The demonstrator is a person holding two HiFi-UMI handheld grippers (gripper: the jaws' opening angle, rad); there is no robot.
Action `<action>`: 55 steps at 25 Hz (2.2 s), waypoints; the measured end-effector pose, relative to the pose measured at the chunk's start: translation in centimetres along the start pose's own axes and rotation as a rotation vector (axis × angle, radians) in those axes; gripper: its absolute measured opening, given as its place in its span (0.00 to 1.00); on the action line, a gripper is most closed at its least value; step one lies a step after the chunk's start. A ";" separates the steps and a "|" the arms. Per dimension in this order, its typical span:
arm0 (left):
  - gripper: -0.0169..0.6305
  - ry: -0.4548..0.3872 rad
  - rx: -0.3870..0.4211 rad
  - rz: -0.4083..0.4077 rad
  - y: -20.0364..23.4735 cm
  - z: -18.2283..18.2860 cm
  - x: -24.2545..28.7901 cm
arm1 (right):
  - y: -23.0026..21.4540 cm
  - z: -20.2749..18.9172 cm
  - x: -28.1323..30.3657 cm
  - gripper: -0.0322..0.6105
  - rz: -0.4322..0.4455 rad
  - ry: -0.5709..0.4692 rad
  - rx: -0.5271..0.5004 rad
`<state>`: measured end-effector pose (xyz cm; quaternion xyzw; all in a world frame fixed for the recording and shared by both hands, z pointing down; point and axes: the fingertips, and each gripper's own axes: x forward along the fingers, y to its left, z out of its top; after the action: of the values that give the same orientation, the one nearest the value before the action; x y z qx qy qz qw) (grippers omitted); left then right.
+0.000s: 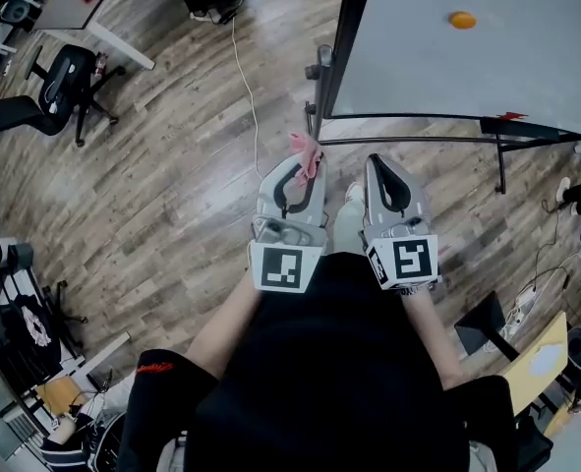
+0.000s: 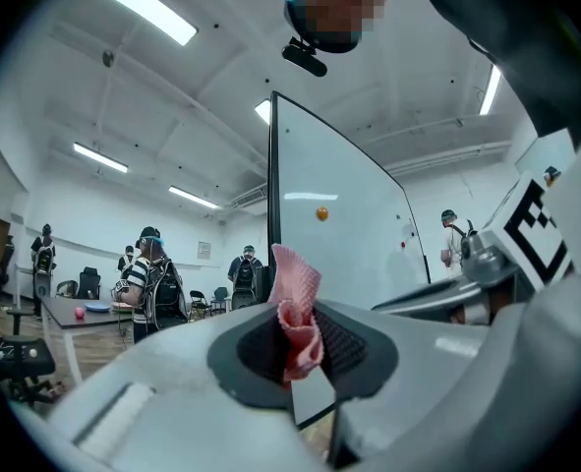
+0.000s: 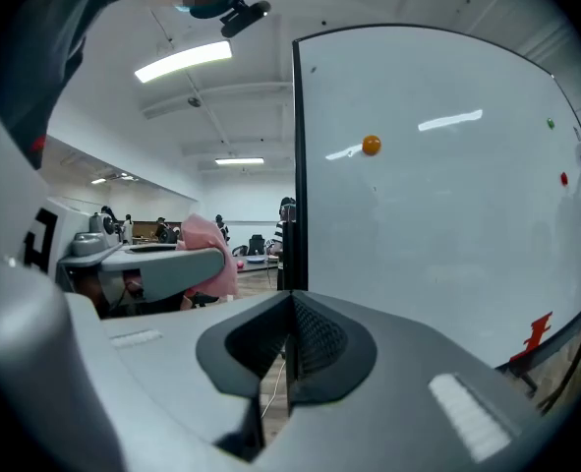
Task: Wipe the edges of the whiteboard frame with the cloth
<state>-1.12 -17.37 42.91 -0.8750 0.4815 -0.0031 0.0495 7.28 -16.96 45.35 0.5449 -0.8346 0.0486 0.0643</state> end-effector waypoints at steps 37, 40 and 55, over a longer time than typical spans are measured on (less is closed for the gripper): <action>0.09 -0.149 -0.074 -0.044 -2.1 9.5 -1.8 | 0.8 11.5 -5.4 0.05 -0.039 -0.278 -0.061; 0.09 -0.155 -0.064 -0.058 -2.8 9.6 -1.8 | 0.6 11.0 -5.8 0.05 -0.045 -0.271 -0.053; 0.09 -0.142 -0.024 -0.099 -4.5 9.1 -2.3 | 1.3 10.2 -6.4 0.05 -0.032 -0.249 -0.062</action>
<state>1.94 -12.22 34.34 -0.8962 0.4332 0.0625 0.0727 8.05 -12.15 34.21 0.5577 -0.8285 -0.0461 -0.0223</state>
